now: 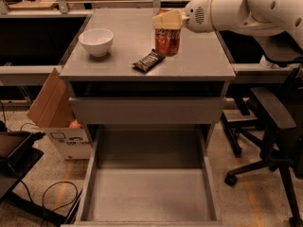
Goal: Pick coke can from middle drawer and place on counter
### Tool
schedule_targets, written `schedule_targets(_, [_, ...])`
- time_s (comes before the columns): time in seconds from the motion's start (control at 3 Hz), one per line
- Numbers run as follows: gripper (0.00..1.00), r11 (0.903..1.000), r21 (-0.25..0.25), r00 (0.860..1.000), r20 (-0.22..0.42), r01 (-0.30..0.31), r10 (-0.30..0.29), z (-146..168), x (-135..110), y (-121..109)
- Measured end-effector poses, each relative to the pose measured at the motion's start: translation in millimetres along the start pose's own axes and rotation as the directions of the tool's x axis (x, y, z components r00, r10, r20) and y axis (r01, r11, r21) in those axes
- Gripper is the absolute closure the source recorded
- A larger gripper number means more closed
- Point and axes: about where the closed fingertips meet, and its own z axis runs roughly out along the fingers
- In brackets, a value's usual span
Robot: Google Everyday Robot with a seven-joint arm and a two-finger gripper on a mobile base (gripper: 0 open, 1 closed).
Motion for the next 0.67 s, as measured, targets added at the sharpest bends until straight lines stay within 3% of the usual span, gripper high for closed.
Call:
schedule_targets(0.33, [1.00, 0.9963, 0.086, 1.000, 0.009, 0.002, -0.002, 15, -18, -17])
schedule_targets(0.67, [1.00, 0.9720, 0.234, 0.999, 0.050, -0.025, 0.014, 42, -48, -62])
